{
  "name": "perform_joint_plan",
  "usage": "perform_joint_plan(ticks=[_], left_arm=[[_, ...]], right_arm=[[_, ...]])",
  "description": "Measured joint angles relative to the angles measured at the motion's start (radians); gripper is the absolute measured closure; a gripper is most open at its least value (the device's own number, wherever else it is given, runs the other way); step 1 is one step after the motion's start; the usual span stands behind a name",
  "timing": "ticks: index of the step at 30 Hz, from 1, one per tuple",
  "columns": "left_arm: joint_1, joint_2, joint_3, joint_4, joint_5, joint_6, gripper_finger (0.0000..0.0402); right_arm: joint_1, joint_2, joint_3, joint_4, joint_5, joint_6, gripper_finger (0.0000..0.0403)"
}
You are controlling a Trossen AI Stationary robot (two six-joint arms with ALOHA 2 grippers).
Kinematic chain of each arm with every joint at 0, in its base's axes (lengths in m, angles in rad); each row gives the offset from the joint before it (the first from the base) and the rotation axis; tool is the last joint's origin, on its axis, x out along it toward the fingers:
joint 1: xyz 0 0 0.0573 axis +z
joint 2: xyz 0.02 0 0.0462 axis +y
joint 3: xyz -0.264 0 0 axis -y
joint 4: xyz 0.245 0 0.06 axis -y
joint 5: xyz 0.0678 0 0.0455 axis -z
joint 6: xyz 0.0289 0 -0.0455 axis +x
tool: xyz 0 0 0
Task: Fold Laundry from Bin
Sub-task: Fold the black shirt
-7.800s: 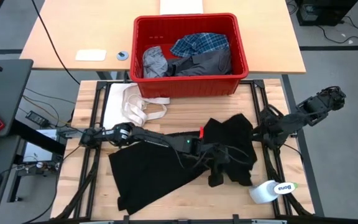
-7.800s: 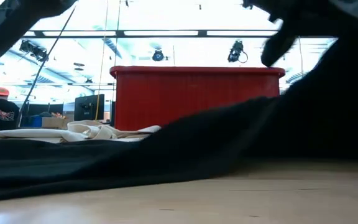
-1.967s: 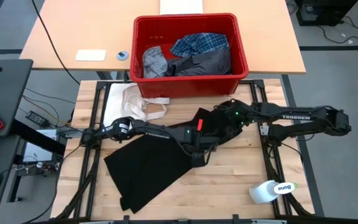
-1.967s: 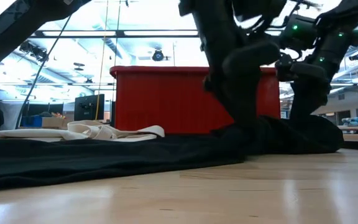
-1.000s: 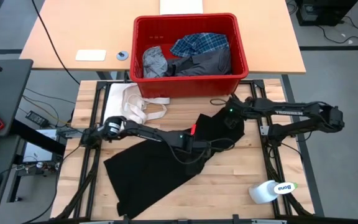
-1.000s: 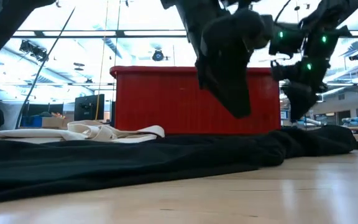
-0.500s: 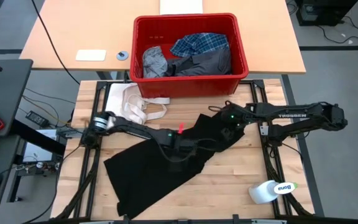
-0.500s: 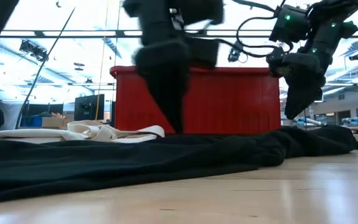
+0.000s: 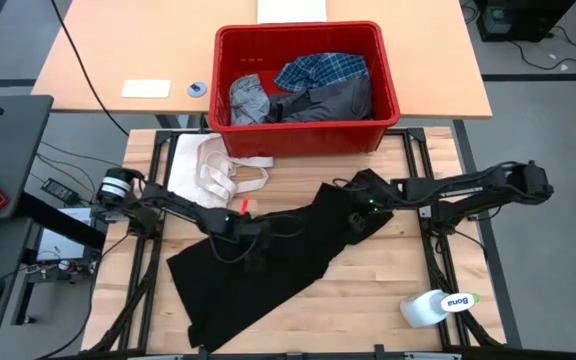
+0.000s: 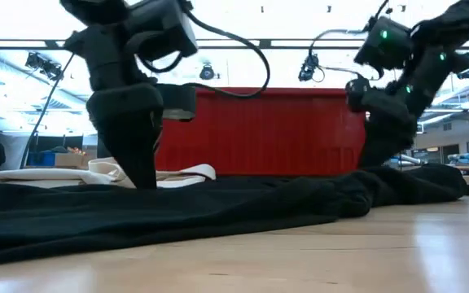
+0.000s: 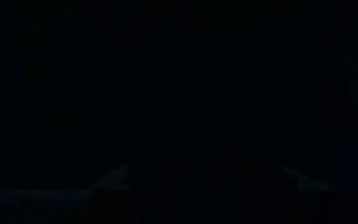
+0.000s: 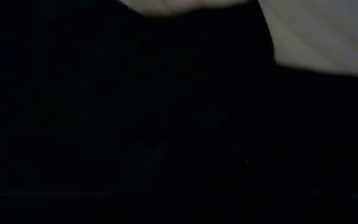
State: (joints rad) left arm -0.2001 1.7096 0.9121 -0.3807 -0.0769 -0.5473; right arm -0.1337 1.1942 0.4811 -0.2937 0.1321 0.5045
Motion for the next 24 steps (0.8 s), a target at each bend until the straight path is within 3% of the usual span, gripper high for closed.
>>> perform_joint_plan(ticks=[11, 19, 24], left_arm=[[-0.1, 0.001, -0.022, 0.045, -0.083, -0.185, 0.0219], [-0.105, -0.081, 0.005, 0.082, -0.112, -0.176, 0.0219], [-0.092, -0.167, 0.004, -0.025, -0.126, -0.182, 0.0219]], right_arm=[[-0.086, 0.132, -0.03, -0.065, 0.081, 0.14, 0.0266], [-0.085, 0.004, 0.064, -0.096, 0.066, 0.072, 0.0276], [-0.083, -0.08, 0.107, -0.116, 0.018, 0.043, 0.0276]])
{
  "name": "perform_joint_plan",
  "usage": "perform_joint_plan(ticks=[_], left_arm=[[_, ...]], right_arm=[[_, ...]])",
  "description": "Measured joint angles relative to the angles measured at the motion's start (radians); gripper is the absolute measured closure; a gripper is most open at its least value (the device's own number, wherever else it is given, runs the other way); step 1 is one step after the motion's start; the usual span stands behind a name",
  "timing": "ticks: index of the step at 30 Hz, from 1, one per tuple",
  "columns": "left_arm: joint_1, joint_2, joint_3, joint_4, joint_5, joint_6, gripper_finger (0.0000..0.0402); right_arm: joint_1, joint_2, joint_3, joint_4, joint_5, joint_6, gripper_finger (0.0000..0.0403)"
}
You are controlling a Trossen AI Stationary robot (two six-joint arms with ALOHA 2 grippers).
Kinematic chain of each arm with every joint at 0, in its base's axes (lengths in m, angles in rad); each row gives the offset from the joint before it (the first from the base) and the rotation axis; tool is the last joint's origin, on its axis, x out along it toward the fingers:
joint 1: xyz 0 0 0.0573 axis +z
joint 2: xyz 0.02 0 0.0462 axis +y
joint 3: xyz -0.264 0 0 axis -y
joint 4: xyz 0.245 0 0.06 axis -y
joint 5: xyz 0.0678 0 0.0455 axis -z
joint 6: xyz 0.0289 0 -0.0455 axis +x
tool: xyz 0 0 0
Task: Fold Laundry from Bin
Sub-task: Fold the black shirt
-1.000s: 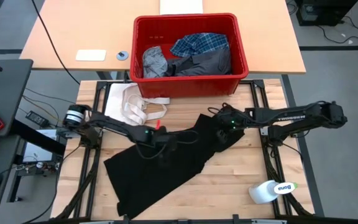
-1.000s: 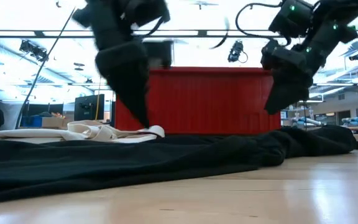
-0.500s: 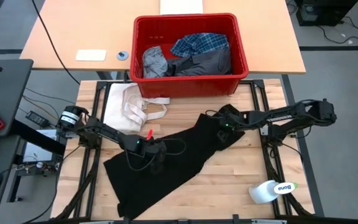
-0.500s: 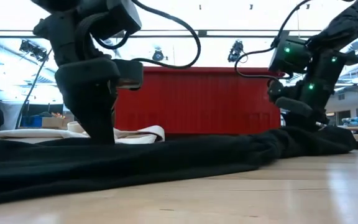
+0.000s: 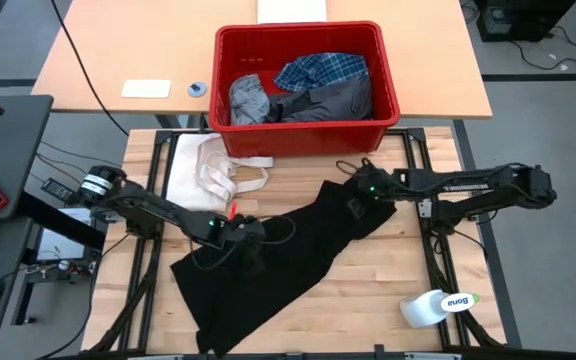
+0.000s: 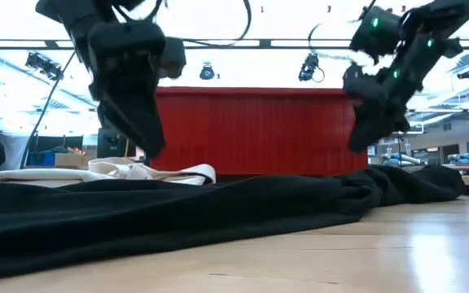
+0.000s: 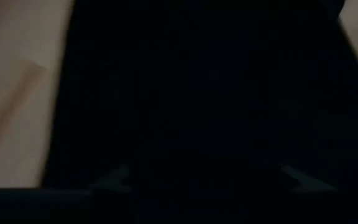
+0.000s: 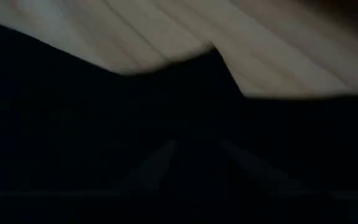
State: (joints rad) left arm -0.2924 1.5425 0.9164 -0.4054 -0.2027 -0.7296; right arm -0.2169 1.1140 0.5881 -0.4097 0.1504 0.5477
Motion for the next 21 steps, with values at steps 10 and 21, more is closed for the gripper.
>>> perform_joint_plan(ticks=[10, 21], left_arm=[[-0.082, -0.139, 0.001, -0.215, -0.01, -0.053, 0.0219], [-0.081, -0.202, 0.002, -0.579, 0.325, -0.265, 0.0219]], right_arm=[[0.178, -0.067, 0.002, 0.068, -0.117, 0.041, 0.0277], [0.413, 0.056, 0.091, 0.198, -0.09, 0.104, 0.0277]])
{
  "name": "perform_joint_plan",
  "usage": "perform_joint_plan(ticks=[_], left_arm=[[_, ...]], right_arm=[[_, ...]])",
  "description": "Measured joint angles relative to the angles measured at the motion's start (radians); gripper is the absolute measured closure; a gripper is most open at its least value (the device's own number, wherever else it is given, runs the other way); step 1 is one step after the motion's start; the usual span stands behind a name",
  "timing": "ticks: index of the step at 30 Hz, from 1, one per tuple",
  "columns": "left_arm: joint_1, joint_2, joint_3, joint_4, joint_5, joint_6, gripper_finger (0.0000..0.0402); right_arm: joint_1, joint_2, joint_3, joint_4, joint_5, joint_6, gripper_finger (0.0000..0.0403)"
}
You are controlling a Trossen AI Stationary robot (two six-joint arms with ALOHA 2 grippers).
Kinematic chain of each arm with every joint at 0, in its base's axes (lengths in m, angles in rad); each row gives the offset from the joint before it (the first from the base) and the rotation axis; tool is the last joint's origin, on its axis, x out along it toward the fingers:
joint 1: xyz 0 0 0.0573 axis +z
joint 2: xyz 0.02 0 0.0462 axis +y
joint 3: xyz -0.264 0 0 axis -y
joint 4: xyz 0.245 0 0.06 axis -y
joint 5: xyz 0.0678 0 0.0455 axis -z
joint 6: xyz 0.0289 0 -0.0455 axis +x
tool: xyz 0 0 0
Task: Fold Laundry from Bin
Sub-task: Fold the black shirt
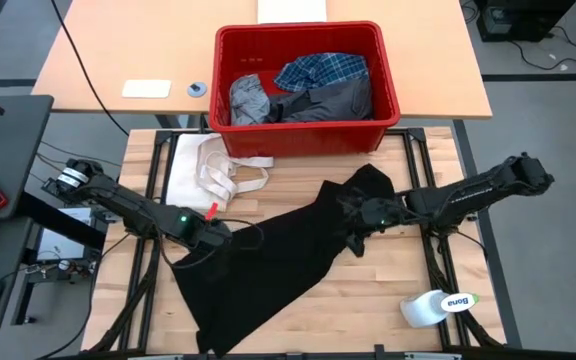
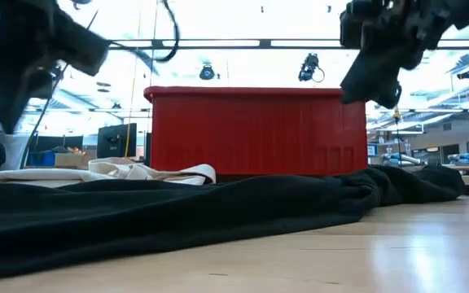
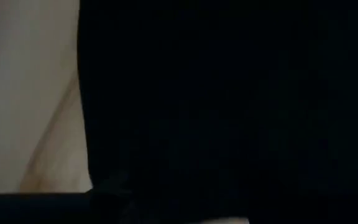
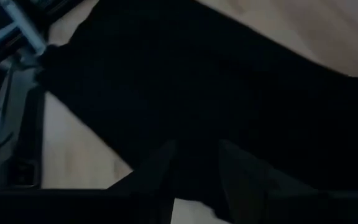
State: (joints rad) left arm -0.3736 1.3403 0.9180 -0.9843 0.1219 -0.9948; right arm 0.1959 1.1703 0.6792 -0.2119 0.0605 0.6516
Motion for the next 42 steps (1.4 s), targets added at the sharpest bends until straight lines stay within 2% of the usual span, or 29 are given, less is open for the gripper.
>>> perform_joint_plan(ticks=[3, 8, 15, 19, 23, 26, 30, 33, 36, 39, 42], left_arm=[[-0.005, -0.002, -0.001, -0.138, 0.09, -0.076, 0.0219], [-0.013, -0.002, -0.01, -0.196, 0.18, -0.141, 0.0219], [-0.024, -0.002, -0.01, -0.233, 0.179, -0.137, 0.0219], [-0.03, -0.002, -0.011, -0.223, 0.134, -0.017, 0.0219], [-0.031, -0.002, -0.011, -0.072, 0.107, 0.211, 0.0219], [-0.05, -0.002, -0.011, 0.103, 0.147, 0.304, 0.0219], [-0.163, 0.0, -0.011, 0.371, 0.158, 0.307, 0.0219], [-0.301, 0.019, -0.011, 0.492, 0.086, 0.28, 0.0219], [-0.429, 0.052, -0.011, 0.58, 0.042, 0.25, 0.0219], [-0.528, 0.091, -0.011, 0.654, -0.034, 0.24, 0.0219], [-0.589, 0.139, -0.011, 0.728, -0.15, 0.228, 0.0219]], right_arm=[[0.053, 0.051, 0.064, 0.001, 0.0, -0.015, 0.0277], [0.14, 0.162, 0.206, -0.005, -0.001, -0.111, 0.0277], [0.225, 0.326, 0.401, -0.032, -0.002, -0.185, 0.0277], [0.265, 0.402, 0.494, -0.029, 0.023, -0.23, 0.0277], [0.292, 0.488, 0.572, -0.027, 0.09, -0.262, 0.0277], [0.293, 0.548, 0.605, -0.019, 0.132, -0.239, 0.0277], [0.273, 0.589, 0.615, -0.026, 0.171, -0.099, 0.0277], [0.26, 0.591, 0.615, -0.049, 0.215, 0.019, 0.0277], [0.257, 0.58, 0.615, -0.069, 0.304, 0.101, 0.0277], [0.259, 0.568, 0.616, -0.062, 0.404, 0.133, 0.0277], [0.256, 0.566, 0.616, -0.066, 0.434, 0.136, 0.0277]])
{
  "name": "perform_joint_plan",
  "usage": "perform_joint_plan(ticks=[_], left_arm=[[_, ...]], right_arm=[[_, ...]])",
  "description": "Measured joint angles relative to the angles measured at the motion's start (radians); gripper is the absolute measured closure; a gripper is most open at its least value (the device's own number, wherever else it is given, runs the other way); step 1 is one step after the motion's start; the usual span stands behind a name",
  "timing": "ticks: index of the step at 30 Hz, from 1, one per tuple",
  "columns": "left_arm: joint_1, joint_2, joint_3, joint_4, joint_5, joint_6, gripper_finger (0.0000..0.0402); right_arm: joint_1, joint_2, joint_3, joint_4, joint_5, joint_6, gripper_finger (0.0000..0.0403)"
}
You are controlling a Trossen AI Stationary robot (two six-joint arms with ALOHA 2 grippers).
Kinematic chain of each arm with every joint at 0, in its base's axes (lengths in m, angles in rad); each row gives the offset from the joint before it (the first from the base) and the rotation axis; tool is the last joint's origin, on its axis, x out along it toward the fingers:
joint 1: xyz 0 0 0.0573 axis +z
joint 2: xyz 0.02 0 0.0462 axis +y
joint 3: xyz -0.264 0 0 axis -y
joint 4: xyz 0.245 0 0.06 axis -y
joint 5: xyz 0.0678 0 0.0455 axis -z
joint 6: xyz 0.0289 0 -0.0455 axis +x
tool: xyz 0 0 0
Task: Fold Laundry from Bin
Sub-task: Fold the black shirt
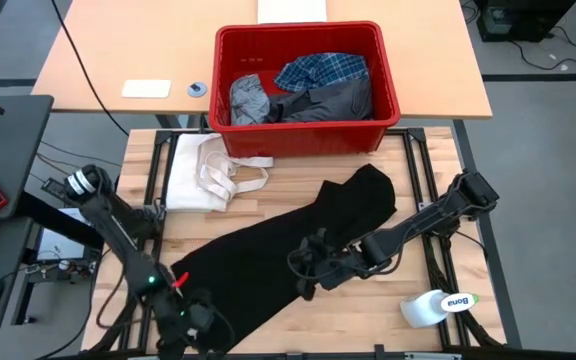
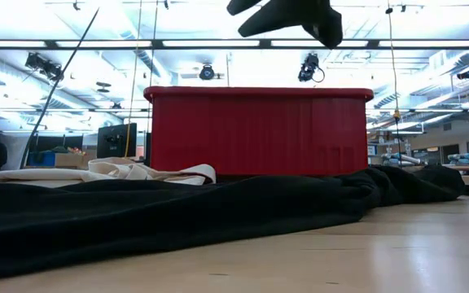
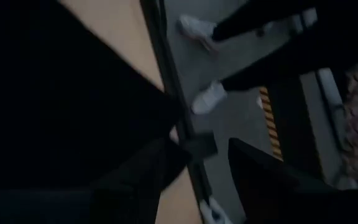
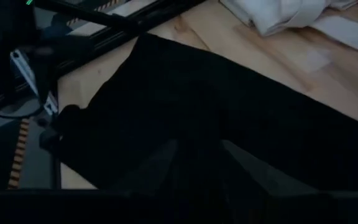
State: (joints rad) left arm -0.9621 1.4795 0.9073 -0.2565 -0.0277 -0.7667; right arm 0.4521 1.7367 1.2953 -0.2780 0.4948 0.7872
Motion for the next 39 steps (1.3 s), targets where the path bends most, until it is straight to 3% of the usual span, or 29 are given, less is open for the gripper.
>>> perform_joint_plan(ticks=[5, 16, 27, 31, 36, 39], left_arm=[[-0.013, 0.115, 0.006, 0.128, -0.038, -0.001, 0.0219], [-0.004, 0.37, 0.152, 0.143, -0.04, 0.088, 0.0219], [-0.012, 0.398, 0.163, 0.054, -0.042, 0.031, 0.0223], [-0.013, 0.397, 0.163, 0.021, -0.047, 0.036, 0.0268], [-0.009, 0.396, 0.163, -0.002, -0.047, 0.022, 0.0378], [0.013, 0.379, 0.16, -0.009, -0.002, -0.049, 0.039]], right_arm=[[-0.005, 0.0, 0.0, -0.019, -0.04, 0.0, 0.0277], [0.011, -0.016, -0.001, -0.13, -0.145, -0.004, 0.0277], [0.047, -0.045, -0.001, -0.18, -0.132, -0.03, 0.0277], [0.05, -0.054, -0.001, -0.196, -0.118, -0.031, 0.0277], [0.05, -0.058, -0.002, -0.206, -0.1, -0.031, 0.0277], [0.05, -0.063, -0.002, -0.203, -0.103, -0.037, 0.0277]])
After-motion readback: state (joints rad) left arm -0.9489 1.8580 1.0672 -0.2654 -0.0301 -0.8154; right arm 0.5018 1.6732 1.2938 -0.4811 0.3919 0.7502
